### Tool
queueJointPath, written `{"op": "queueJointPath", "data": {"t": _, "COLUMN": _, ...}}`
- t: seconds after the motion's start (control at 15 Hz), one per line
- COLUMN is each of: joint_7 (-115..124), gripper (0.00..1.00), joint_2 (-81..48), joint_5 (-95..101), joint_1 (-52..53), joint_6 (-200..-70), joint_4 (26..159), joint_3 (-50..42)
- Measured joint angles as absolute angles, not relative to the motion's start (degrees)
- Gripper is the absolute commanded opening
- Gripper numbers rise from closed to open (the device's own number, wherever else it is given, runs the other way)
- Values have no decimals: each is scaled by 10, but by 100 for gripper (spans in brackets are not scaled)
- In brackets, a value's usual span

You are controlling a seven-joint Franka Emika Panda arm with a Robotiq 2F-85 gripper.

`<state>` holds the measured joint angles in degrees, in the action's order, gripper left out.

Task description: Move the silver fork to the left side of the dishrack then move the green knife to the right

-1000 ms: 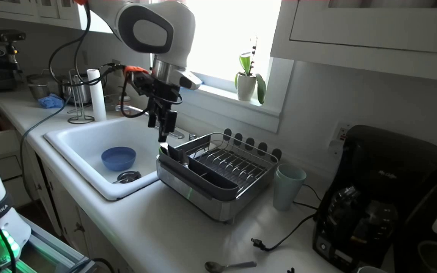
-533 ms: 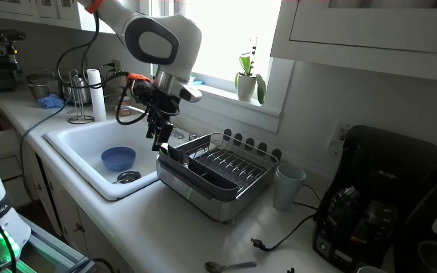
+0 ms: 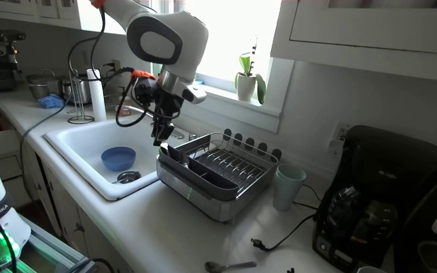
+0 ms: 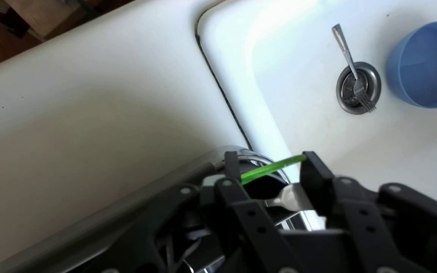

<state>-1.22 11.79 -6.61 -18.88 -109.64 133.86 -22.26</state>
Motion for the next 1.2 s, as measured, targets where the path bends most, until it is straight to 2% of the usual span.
{"op": "queueJointPath", "data": {"t": 0.13, "joint_7": -12, "gripper": 2, "joint_2": 117, "joint_5": -71, "joint_1": -189, "joint_6": -1096, "joint_4": 1337, "joint_3": -223}}
{"op": "queueJointPath", "data": {"t": 0.27, "joint_7": -12, "gripper": 0, "joint_2": 116, "joint_5": -73, "joint_1": -190, "joint_6": -1097, "joint_4": 1332, "joint_3": -224}}
{"op": "queueJointPath", "data": {"t": 0.87, "joint_7": -12, "gripper": 1, "joint_2": 115, "joint_5": -77, "joint_1": -195, "joint_6": -1094, "joint_4": 1320, "joint_3": -228}}
{"op": "queueJointPath", "data": {"t": 1.2, "joint_7": -12, "gripper": 1, "joint_2": 114, "joint_5": -77, "joint_1": -204, "joint_6": -1037, "joint_4": 1286, "joint_3": -236}}
